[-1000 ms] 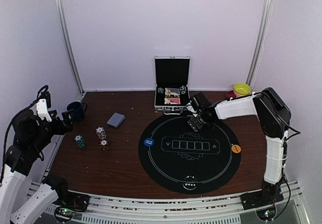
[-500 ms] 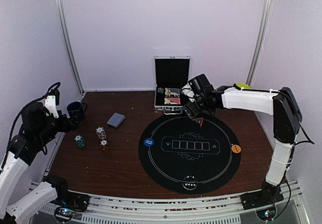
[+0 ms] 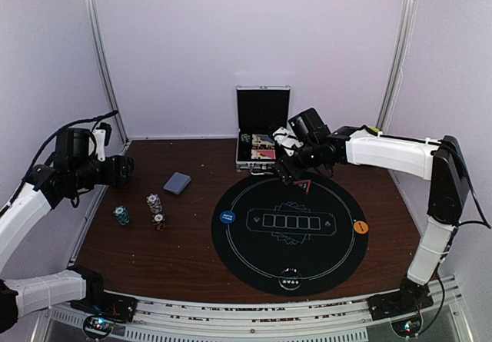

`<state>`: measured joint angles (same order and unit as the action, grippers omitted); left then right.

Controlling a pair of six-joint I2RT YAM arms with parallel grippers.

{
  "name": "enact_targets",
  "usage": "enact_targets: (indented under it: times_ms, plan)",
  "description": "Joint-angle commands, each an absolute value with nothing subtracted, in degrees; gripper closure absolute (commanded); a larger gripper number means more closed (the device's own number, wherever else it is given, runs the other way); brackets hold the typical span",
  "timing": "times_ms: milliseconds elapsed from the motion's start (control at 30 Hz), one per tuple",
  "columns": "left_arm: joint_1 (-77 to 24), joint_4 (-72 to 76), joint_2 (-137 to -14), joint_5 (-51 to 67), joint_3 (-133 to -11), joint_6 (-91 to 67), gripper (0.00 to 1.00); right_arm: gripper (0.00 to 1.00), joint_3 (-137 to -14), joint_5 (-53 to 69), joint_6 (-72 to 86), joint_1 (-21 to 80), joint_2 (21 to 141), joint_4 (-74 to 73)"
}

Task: Distribute texas hold em gaming equipment
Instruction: Pick up the pile of poker chips from the pile of poker chips.

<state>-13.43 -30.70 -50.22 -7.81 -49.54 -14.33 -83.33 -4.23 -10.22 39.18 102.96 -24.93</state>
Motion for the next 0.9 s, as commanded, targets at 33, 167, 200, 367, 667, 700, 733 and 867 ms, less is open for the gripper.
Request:
enact_targets:
  times_ms: [33, 167, 200, 367, 667, 700, 733, 867]
  plan:
    - [-13.0, -35.1, -51.8, -6.8, -53.3, -17.5, 0.02, 0.0, -81.7, -1.3, -8.5, 39.7, 100.0, -24.5]
    - [-13.0, -37.2, -54.7, -3.5, -54.9, -16.5, 0.02, 0.0, -81.6, -1.7, -8.7, 40.5, 100.4, -24.2]
    - [-13.0, -38.5, -56.6, -3.7, -56.0, -16.5, 0.02, 0.0, -81.4, -2.0, -8.7, 40.8, 100.7, -24.1]
    - [-13.0, -40.2, -64.4, -5.5, -57.3, -18.1, 0.02, 0.0, -81.0, -3.1, -9.3, 42.9, 101.4, -23.8]
    - [-13.2, -40.3, -74.7, -3.4, -59.5, -17.3, 0.06, 0.0, -80.5, -6.1, -10.5, 46.6, 103.8, -23.2]
    - [-13.2, -39.9, -75.4, -2.9, -59.5, -17.2, 0.07, 0.0, -80.5, -6.2, -10.7, 46.8, 104.0, -23.2]
    - [-13.3, -39.5, -76.2, -2.7, -59.6, -17.2, 0.07, 0.0, -80.6, -6.3, -10.7, 47.0, 104.0, -23.2]
    - [-13.4, -37.3, -79.3, -1.0, -60.1, -16.0, 0.11, 0.0, -80.2, -7.0, -11.0, 47.0, 104.0, -23.0]
